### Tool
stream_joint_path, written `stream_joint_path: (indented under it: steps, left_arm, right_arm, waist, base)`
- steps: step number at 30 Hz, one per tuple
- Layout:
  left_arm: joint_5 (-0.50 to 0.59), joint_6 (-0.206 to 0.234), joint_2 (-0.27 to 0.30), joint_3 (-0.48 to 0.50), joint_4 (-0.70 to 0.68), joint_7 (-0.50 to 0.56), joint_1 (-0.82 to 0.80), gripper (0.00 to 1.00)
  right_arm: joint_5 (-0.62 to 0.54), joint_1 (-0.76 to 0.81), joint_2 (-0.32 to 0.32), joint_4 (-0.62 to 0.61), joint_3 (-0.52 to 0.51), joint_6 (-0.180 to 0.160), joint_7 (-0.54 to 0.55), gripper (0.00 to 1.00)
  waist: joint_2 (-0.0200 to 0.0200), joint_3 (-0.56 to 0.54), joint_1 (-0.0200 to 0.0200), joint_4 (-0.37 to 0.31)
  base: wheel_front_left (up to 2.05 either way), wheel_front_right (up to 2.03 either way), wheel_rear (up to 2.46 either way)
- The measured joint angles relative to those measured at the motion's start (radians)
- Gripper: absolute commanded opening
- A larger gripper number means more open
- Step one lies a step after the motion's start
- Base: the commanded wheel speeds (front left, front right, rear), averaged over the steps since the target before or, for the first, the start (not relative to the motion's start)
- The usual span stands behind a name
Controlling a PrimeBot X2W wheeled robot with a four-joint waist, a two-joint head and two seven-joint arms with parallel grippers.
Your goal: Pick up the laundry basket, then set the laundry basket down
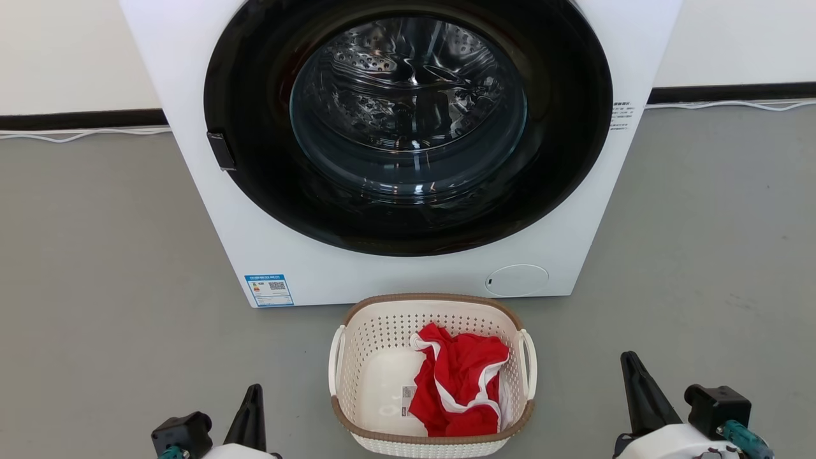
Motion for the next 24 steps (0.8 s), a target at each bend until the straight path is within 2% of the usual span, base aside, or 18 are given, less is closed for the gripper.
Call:
stream_joint_path:
  steps: [24]
  left_arm:
    - [-0.256,-0.026,0.0,0.032,-0.033,0.07,-0.002,0.0]
  right_arm:
    - [0.309,0.0,0.0,-0.035,-0.021,0.0,0.072,0.0]
  waist:
    - [0.0,0.0,-0.0001,0.005]
  base:
    - [0.0,0.0,0.0]
